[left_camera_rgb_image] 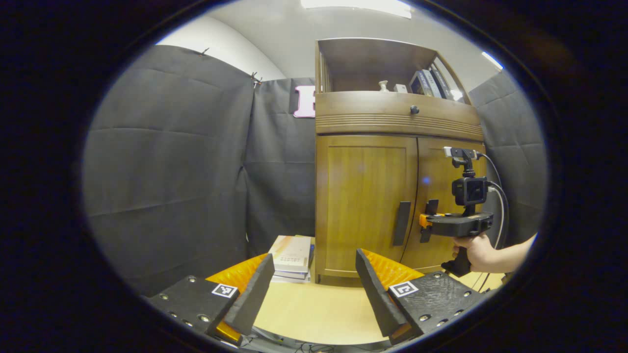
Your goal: Open the right door of the double-door shoe cabinet with the right hand, and open the left door with the left hand.
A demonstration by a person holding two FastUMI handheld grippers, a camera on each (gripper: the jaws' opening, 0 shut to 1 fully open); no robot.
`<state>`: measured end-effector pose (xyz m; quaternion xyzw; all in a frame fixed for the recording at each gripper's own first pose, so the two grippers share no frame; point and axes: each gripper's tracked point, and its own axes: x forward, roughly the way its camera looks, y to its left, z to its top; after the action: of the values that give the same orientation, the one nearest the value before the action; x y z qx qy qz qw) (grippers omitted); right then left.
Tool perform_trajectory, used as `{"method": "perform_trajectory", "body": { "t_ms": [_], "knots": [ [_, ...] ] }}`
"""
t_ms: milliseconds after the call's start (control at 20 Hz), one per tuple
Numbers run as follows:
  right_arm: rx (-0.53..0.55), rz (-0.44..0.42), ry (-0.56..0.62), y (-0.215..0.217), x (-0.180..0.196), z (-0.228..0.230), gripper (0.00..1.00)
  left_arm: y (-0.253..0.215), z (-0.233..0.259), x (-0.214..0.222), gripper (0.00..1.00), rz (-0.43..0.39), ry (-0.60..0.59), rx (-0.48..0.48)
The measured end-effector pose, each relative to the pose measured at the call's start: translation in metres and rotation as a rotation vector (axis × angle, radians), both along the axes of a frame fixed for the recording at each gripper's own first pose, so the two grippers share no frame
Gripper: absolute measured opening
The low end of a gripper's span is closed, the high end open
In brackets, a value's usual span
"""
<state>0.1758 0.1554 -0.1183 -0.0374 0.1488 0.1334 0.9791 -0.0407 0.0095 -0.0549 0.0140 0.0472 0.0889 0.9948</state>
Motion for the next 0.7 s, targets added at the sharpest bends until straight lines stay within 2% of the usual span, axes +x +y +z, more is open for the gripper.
{"method": "perform_trajectory", "body": {
  "t_ms": [50, 500, 700],
  "knots": [
    [0.011, 0.009, 0.01, 0.0, -0.002, 0.001, 0.17, -0.002, -0.002, 0.002, 0.96, -0.007, 0.0, 0.0],
    [-0.004, 0.043, 0.007, -0.017, -0.05, 0.01, 0.18, -0.009, -0.014, 0.004, 0.96, -0.099, 0.008, -0.038],
    [-0.017, 0.038, 0.019, -0.029, -0.073, 0.013, 0.17, 0.004, -0.03, 0.004, 0.96, -0.153, 0.021, -0.032]
  ]
}}
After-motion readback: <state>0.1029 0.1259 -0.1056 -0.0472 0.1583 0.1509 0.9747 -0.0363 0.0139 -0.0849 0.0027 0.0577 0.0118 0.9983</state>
